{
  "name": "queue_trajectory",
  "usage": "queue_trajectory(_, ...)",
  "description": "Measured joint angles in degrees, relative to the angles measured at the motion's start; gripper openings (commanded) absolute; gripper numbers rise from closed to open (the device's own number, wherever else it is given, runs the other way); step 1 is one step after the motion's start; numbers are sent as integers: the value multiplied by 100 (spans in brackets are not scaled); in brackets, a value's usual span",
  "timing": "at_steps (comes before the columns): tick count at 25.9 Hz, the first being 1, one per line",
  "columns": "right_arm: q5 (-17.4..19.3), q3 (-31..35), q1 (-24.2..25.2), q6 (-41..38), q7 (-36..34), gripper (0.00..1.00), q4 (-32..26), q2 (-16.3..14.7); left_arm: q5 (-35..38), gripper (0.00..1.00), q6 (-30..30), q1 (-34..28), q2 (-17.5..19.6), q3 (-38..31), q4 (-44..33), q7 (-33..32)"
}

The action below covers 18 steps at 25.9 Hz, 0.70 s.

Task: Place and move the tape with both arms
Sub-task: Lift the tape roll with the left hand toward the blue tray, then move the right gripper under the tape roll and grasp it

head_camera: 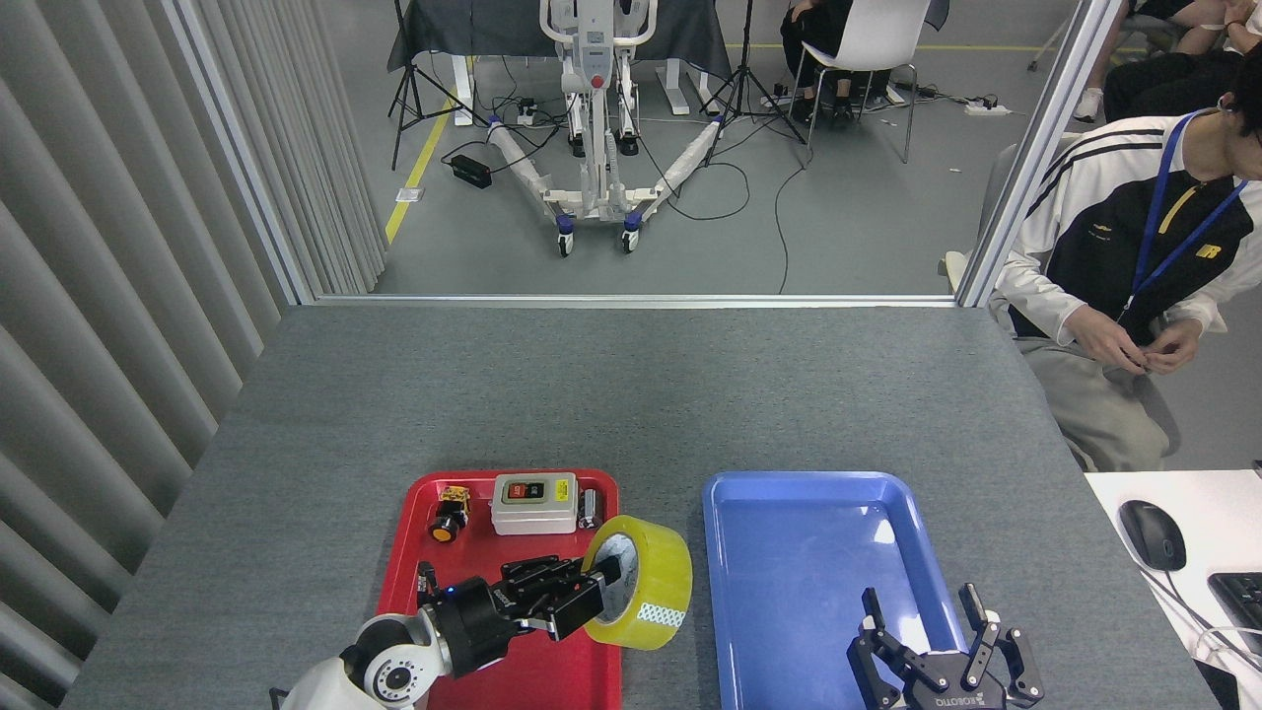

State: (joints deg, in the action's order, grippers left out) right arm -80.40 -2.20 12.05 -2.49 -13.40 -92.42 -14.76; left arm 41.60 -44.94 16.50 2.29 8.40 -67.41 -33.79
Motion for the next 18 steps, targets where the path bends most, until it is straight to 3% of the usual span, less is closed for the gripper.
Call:
queue_trajectory(9,15,-135,-9,-2586,-889,99,-11,-526,-86,0,-7,9,-133,221,16,105)
queue_trajectory(18,24,-1283,-486,-3027,-912,99,166,-543,-93,0,-8,12,-135,653,-33,733)
